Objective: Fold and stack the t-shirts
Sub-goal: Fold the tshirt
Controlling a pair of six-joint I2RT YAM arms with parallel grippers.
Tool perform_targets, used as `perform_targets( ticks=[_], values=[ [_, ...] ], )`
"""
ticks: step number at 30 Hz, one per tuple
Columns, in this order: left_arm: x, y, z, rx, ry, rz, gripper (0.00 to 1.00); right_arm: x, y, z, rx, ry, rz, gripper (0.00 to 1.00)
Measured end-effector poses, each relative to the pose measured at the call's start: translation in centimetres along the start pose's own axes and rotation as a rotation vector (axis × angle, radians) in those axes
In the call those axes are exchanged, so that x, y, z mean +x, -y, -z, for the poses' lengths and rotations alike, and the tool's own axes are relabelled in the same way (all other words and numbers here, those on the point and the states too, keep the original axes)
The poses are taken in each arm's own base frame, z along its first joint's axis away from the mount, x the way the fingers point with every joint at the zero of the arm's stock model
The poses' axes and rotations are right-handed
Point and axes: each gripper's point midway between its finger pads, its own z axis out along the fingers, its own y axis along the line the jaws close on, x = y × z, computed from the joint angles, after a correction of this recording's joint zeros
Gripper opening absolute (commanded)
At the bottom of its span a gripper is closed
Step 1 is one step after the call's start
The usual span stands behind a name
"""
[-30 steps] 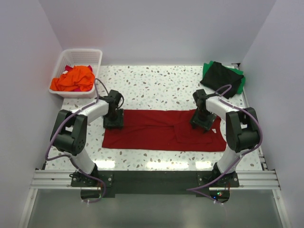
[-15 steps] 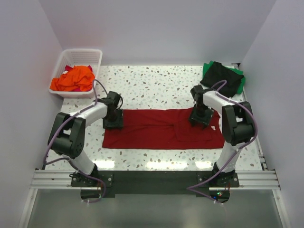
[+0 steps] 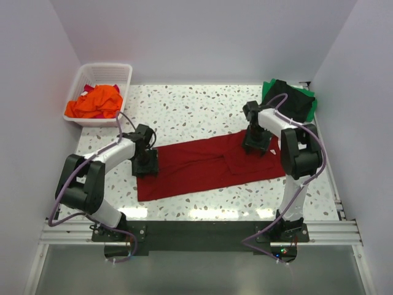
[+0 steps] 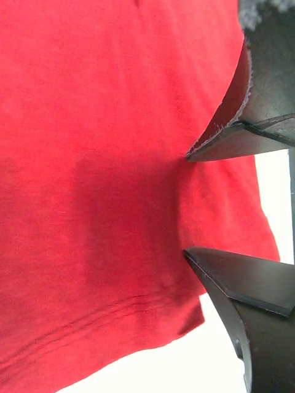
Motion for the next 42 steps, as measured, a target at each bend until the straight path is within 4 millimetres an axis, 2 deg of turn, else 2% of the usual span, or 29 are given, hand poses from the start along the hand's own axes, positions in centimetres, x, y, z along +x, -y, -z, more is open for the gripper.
perform_targets(
  ticks=[6,14,29,35,42],
  values=[
    [1.4,0.1,1.5,0.015,-0.035,0.035,0.64,-2.0,-1.2,-0.1,-0.005,0.030,0.006,0.64],
    [3.6,-0.1,1.6,0.023,-0.082,0.056,0.64,-5.0,-3.5,-0.1,-0.034,0.068,0.026,0.62],
    [6.5,2.2,1.6,0.070,-0.146,-0.016,0.64,-11.1,-8.2,-0.3,-0.108,0.164,0.078,0.60],
    [7.3,2.9,1.7,0.075,-0.159,-0.038,0.64,-12.7,-10.2,-0.2,-0.167,0.192,0.102,0.59],
    [7.7,3.3,2.7,0.072,-0.137,-0.077,0.64,-13.7,-11.2,-0.1,-0.200,0.214,0.122,0.58]
  ],
)
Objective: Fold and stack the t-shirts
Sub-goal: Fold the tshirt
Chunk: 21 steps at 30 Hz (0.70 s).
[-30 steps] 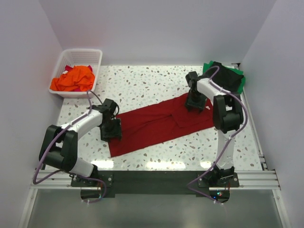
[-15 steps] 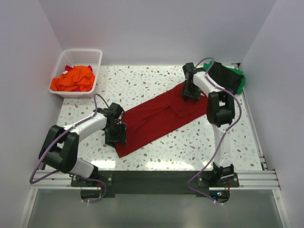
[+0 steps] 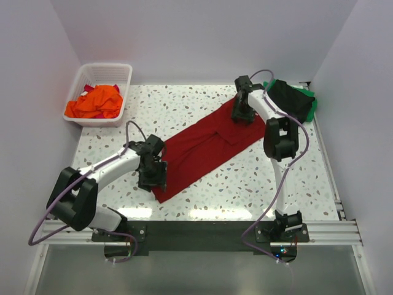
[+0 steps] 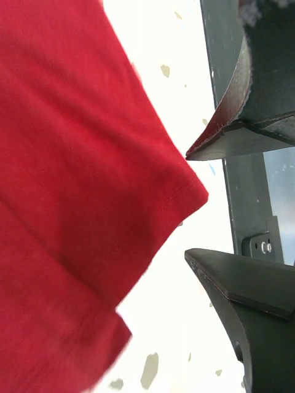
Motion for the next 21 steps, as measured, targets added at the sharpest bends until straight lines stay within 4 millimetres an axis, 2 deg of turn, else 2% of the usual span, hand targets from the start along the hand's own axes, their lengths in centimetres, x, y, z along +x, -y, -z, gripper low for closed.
perform_targets(
  ticks=[3,7,10,12,19,21],
  values=[
    [-2.1,0.7,2.5,0.013,0.108,-0.010,0.65,-0.2,-0.2,0.0,-0.005,0.007,0.003,0.59],
    [-7.1,2.6,7.5,0.061,0.349,-0.037,0.65,-0.4,-0.3,0.2,-0.007,0.040,0.009,0.62],
    [-9.2,2.7,9.0,0.041,0.447,-0.068,0.65,-0.5,-0.4,1.0,-0.013,0.066,0.018,0.63],
    [-10.2,2.2,8.7,-0.004,0.465,-0.095,0.64,-1.0,-0.6,2.2,-0.020,0.095,0.023,0.63],
    [-12.4,-0.1,4.0,-0.214,0.363,-0.212,0.66,-3.4,-1.3,7.5,-0.081,0.217,0.010,0.63],
    [-13.0,-0.1,3.7,-0.235,0.358,-0.232,0.67,-3.5,-1.3,8.3,-0.088,0.229,0.007,0.63]
  ],
)
